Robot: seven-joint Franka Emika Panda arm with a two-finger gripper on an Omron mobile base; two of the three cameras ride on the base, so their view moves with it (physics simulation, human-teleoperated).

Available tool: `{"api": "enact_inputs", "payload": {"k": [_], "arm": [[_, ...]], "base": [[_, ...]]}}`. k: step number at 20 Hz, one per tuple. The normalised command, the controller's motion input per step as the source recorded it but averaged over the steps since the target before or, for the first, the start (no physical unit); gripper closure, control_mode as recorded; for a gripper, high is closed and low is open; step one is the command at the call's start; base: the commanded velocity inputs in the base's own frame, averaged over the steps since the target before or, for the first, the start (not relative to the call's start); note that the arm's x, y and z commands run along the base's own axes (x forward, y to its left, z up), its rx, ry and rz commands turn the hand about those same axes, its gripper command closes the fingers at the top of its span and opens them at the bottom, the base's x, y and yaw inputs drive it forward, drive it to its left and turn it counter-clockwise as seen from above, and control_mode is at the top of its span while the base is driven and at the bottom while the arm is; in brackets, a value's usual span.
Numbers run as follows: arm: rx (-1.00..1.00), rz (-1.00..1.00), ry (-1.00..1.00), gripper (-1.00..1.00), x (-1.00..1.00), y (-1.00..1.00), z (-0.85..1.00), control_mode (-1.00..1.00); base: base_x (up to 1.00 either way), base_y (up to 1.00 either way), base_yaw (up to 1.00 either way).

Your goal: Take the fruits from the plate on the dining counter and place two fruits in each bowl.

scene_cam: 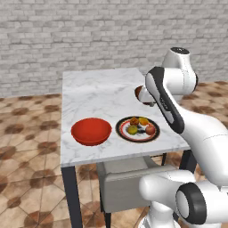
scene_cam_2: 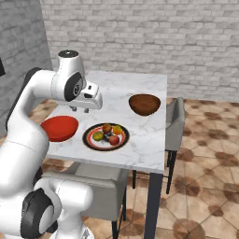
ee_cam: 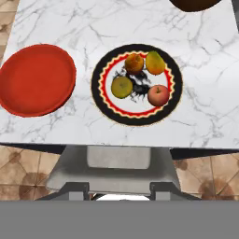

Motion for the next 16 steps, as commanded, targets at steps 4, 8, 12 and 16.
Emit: {"api": "enact_inputs", "payload": {"k": [4, 8, 12, 16], "arm": [[0.00, 0.00, -0.01, -1.00, 0.05, -0.13, -0.29, -1.00], [0.00, -0.01, 0.00, -1.00, 0.67, -0.62, -0.55, -1.00], [0.00, -0.01, 0.00, -1.00, 0.89, -0.58, -0.39, -1.00], [0.00, 0.00, 0.00, -1.00, 0.67, -0.15, -0.29, -1.00]], "base": [[0.00, 0.00, 0.00], [0.00, 0.00, 0.00], [0.00, 0.00, 0.00], [0.00, 0.00, 0.00]]}}
